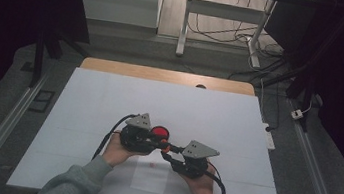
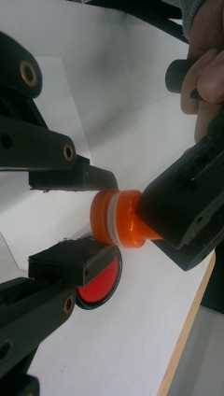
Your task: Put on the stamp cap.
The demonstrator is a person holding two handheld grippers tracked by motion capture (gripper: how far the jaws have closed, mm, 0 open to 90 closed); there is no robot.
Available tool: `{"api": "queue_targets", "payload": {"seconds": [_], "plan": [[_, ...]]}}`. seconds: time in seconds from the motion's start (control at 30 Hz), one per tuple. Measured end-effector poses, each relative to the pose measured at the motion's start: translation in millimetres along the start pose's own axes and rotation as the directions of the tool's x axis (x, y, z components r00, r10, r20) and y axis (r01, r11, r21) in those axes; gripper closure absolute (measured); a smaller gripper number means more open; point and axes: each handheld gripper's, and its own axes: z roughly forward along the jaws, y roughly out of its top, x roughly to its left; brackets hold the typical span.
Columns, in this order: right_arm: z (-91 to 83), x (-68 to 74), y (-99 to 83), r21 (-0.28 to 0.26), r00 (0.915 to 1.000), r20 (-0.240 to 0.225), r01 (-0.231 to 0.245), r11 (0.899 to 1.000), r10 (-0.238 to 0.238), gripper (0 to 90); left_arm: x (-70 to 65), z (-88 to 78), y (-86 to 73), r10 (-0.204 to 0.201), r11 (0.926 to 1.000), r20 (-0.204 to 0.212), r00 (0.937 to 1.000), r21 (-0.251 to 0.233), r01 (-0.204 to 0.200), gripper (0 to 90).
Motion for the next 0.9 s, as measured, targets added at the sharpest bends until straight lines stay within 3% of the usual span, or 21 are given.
{"api": "queue_targets", "payload": {"seconds": [0.9], "plan": [[-1.1, 1.0, 1.3, -0.012, 0.9999, 0.011, -0.003, 1.000, 0.003, 64.5, 0.0, 0.2, -1.0, 0.001, 1.0000, 0.004, 1.0000, 0.001, -0.001, 72.0]]}}
